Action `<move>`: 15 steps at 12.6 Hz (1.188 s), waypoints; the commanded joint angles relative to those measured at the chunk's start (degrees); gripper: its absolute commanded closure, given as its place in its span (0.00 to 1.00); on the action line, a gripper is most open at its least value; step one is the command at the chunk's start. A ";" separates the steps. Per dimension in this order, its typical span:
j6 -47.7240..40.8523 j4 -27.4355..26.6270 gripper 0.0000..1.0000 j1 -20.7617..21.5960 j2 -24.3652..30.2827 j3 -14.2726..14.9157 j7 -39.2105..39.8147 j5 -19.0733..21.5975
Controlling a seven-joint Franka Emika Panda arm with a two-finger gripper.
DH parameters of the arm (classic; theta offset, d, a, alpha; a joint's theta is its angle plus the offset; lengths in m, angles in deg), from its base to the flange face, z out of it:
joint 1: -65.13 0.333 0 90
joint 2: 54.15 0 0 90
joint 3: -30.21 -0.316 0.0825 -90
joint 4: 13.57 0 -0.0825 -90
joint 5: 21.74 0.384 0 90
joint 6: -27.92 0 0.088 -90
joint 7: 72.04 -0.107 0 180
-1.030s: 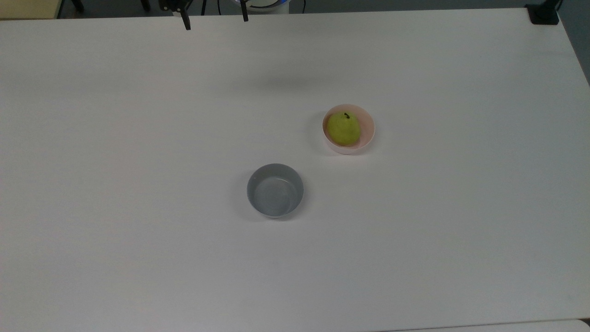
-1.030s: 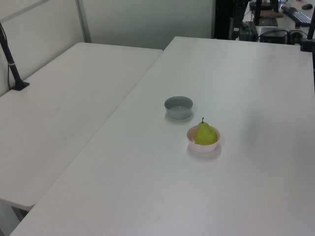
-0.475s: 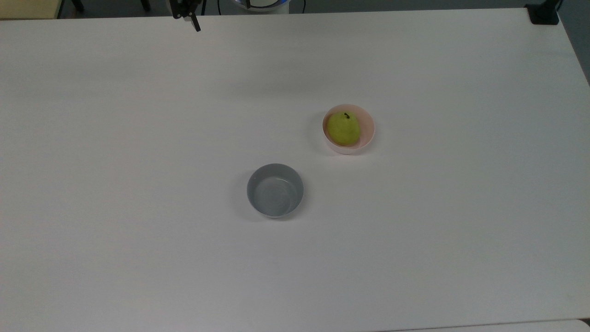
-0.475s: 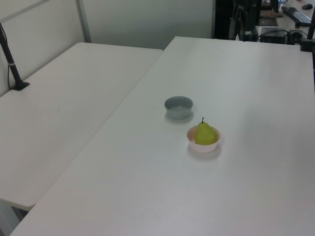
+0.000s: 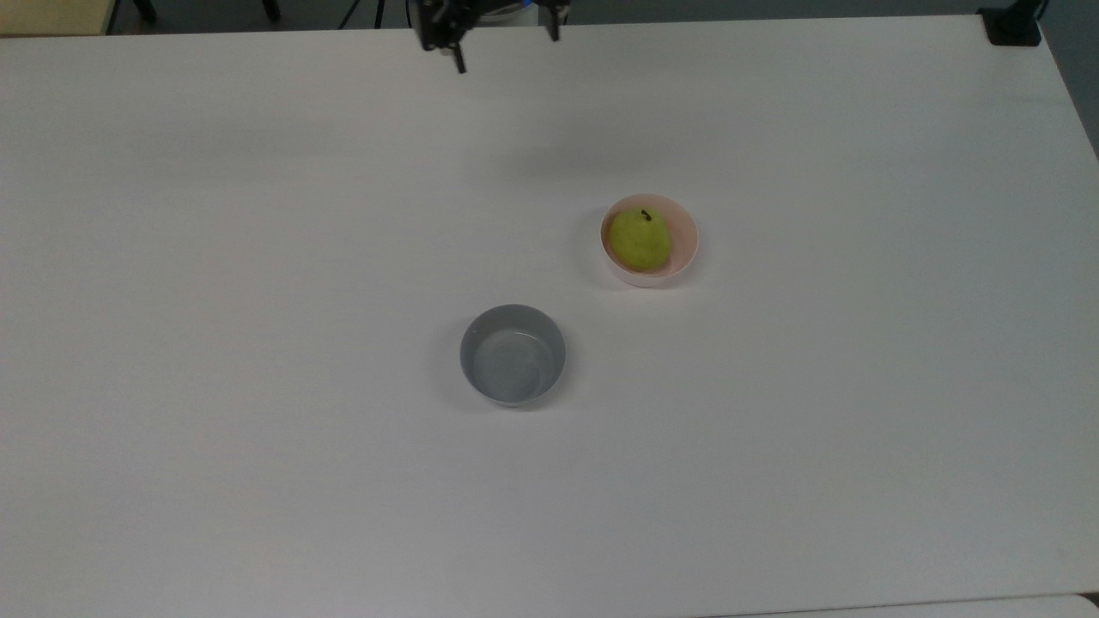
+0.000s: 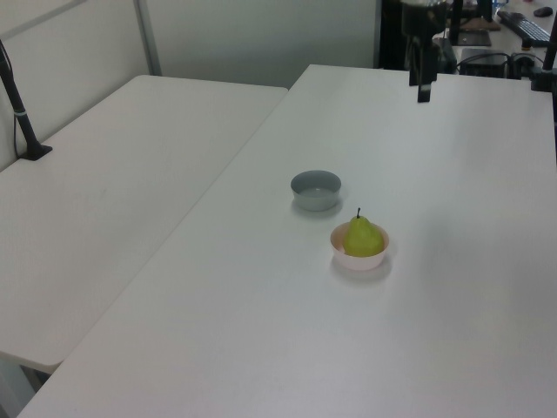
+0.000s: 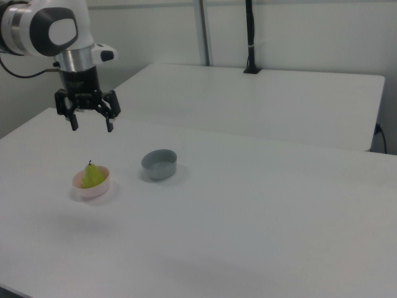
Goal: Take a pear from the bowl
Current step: 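Move the open gripper toward the pink bowl holding the pear, then lower the gripper onto the yellow-green pear and close on it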
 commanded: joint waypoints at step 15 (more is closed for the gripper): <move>27.61 -9.49 0.00 10.08 -14.47 -3.37 -19.89 0.27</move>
